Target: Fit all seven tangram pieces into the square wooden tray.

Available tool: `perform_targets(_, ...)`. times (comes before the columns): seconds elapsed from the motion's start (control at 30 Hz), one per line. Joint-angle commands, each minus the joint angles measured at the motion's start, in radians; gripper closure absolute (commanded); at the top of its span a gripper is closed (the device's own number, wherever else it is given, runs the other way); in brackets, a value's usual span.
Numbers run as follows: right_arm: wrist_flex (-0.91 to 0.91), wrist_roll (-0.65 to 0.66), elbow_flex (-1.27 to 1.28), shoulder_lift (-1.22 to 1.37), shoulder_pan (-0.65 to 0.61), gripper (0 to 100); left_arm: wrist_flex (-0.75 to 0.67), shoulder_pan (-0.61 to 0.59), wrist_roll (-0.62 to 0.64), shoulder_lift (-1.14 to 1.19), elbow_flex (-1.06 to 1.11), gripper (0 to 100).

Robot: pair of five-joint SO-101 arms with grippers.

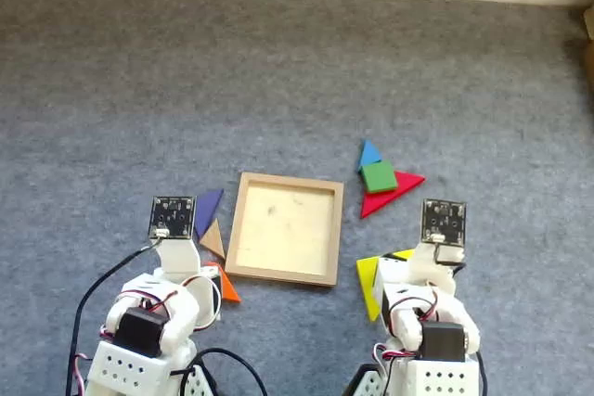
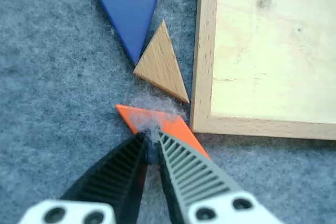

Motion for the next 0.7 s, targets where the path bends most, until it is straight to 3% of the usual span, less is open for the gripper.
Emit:
perform_targets(0.0,0.031,-0.015,-0.163,-0.013,0.008,99.4,0.002,0.012,-0.002,-0.008,0.021,99)
perform_targets(0.17,0.102,-0.132,-0.361,-0.012,0.007,99.4,0.002,0.012,-0.002,-0.008,0.021,99)
perform_targets(0.33,0.11,-0.14,-0.456,0.013,0.005,99.4,0.002,0.012,-0.002,-0.008,0.021,99)
perform_targets(0.67,0.3,-0.143,-0.805,0.588,0.002,99.4,0.002,0.012,-0.002,-0.008,0.021,99)
